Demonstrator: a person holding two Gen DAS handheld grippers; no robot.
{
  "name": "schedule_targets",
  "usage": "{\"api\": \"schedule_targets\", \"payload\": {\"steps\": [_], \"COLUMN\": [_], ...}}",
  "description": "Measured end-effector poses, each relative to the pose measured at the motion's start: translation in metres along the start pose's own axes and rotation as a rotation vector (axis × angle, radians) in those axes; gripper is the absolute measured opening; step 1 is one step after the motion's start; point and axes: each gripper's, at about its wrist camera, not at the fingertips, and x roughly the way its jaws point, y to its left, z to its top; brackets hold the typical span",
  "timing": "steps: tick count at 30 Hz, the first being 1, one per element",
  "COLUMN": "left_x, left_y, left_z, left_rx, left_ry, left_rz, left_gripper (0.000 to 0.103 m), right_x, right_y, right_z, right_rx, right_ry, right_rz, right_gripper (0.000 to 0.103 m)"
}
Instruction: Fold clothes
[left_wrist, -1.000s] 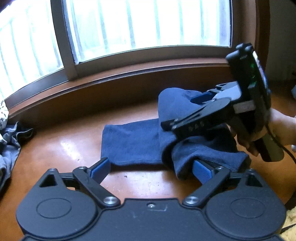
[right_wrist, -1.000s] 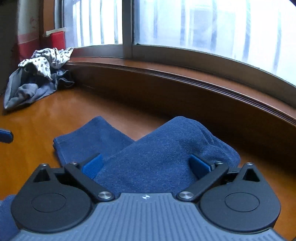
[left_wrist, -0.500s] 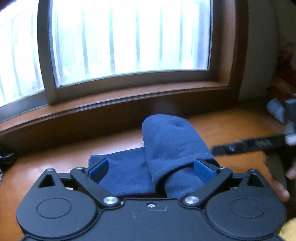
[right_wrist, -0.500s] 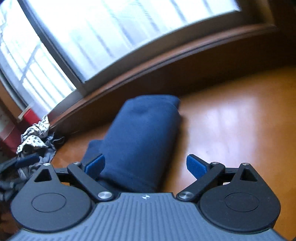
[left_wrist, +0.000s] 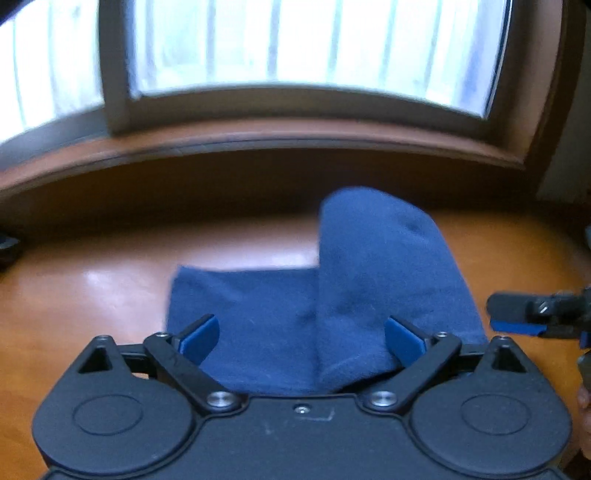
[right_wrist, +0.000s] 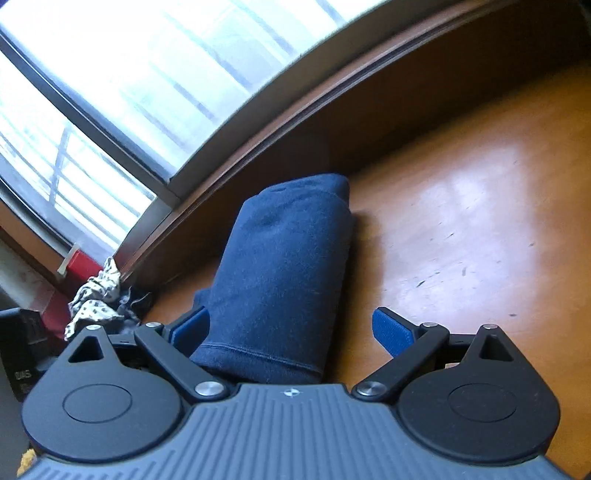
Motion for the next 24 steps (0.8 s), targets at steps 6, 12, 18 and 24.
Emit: {"api": "schedule_targets", "payload": {"steps": [6, 12, 18, 24], "left_x": [0.012, 0.025, 0.036, 0.037], "left_y": [-0.013, -0.018, -0.013, 0.006], "left_z": [0.001, -0.005, -0.010, -0.015], "left_rx": [0.110, 0.151, 0.165, 0.153], "left_ry": [0.041, 0.093, 0.115, 0.107], "left_rz": [0.148, 0.162, 0.141, 0.089], "left_gripper": [0.096, 0.096, 0.096, 0.096], "right_x": [0.014, 0.018, 0.017, 0.010], "right_y": [-0.017, -0.018, -0.007, 0.023], "right_z": [0.001, -0.003, -0.005, -0.008], "right_rx": [0.056, 0.044, 0.038, -0.024], "right_ry": [0.064, 0.095, 0.078, 0.021], "right_rz": [0.097, 0.139, 0.178, 0.155], "right_gripper": [0.097, 0.096, 0.096, 0.097]}}
